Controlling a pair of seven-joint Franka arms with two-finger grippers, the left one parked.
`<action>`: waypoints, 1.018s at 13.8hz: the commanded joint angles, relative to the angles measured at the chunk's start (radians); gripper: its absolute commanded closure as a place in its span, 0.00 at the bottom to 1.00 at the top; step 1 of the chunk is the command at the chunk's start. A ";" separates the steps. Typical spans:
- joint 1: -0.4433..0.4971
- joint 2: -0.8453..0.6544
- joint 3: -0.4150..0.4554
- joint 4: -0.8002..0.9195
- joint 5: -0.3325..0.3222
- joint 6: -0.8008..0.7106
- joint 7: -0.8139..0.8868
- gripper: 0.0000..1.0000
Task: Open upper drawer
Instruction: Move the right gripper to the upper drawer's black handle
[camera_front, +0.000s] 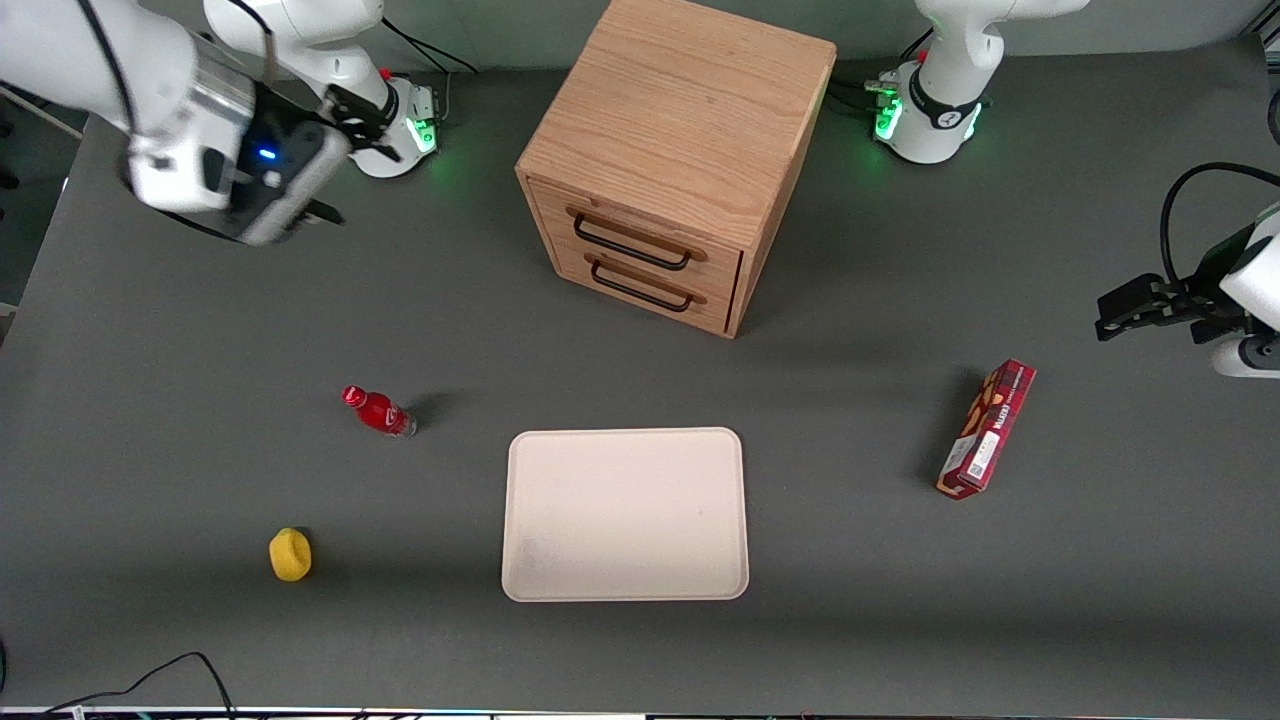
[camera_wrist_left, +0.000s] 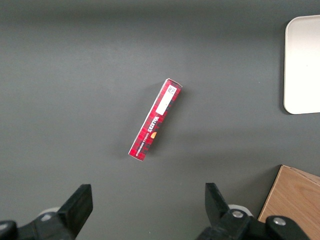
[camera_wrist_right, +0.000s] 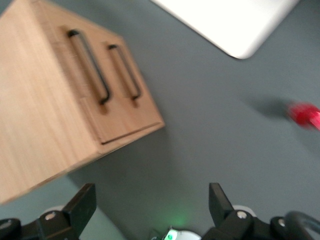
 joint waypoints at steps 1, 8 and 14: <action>0.000 0.157 0.075 0.110 0.055 0.009 -0.126 0.00; 0.006 0.403 0.277 0.098 0.043 0.234 -0.095 0.00; 0.040 0.467 0.322 0.032 0.006 0.366 -0.040 0.00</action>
